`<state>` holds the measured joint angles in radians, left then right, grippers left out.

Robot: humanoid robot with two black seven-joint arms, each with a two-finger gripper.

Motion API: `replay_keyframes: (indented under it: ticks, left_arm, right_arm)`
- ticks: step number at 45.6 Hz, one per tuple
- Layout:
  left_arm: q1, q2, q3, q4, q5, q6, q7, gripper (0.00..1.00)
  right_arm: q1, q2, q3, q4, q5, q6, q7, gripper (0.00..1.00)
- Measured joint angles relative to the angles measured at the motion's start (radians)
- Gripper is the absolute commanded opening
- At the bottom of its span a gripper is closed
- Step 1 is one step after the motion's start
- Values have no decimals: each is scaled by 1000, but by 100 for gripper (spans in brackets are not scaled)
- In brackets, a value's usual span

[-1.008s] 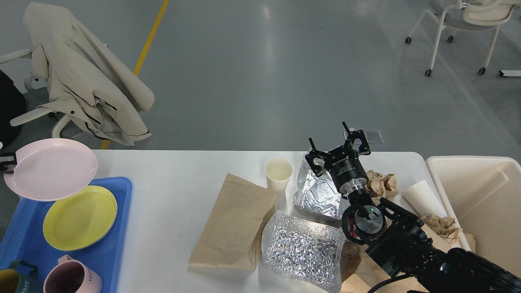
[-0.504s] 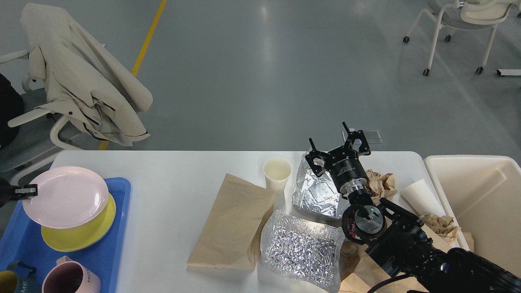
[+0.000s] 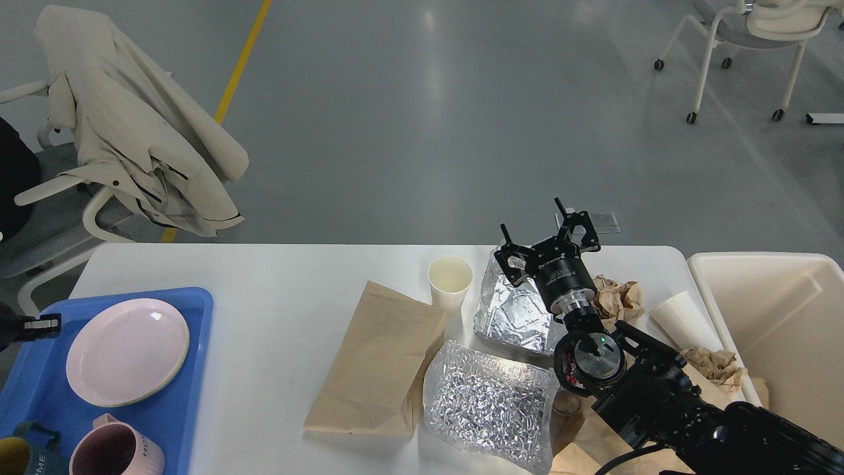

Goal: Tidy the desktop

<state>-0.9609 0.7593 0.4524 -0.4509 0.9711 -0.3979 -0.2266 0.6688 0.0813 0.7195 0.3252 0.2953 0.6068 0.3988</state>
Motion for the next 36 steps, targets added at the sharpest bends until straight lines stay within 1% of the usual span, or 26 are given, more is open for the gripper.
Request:
replay_keyframes:
  ticks: [6, 10, 13, 17, 20, 24, 29, 32, 36]
  left_arm:
    - [-24, 0, -15, -6, -15, -20, -12, 74]
    - [-78, 10, -33, -9, -52, -66, -24, 78]
    - [-150, 20, -52, -9, -94, -125, -32, 82]
    - [-285, 43, -99, -6, -187, -231, -31, 87]
    - [-383, 61, -152, -1, -290, -305, -29, 88]
    - [-459, 75, -239, 5, -454, -371, -26, 89]
    - [-471, 71, -370, 7, -672, -412, -26, 93]
    - [-436, 50, -454, 7, -788, -419, -27, 95]
    - [-361, 7, -601, 7, -917, -425, -26, 96]
  right_arm:
    - [0, 0, 0, 0, 0, 0, 0, 100]
    - [0, 0, 0, 0, 0, 0, 0, 100]
    - [0, 0, 0, 0, 0, 0, 0, 100]
    - [0, 0, 0, 0, -1, 0, 0, 100]
    - [0, 0, 0, 0, 0, 0, 0, 100]
    - [0, 0, 0, 0, 0, 0, 0, 100]
    - [0, 0, 0, 0, 0, 1, 0, 100]
    - [0, 0, 0, 0, 0, 1, 0, 100]
    - [0, 0, 0, 0, 0, 1, 0, 100]
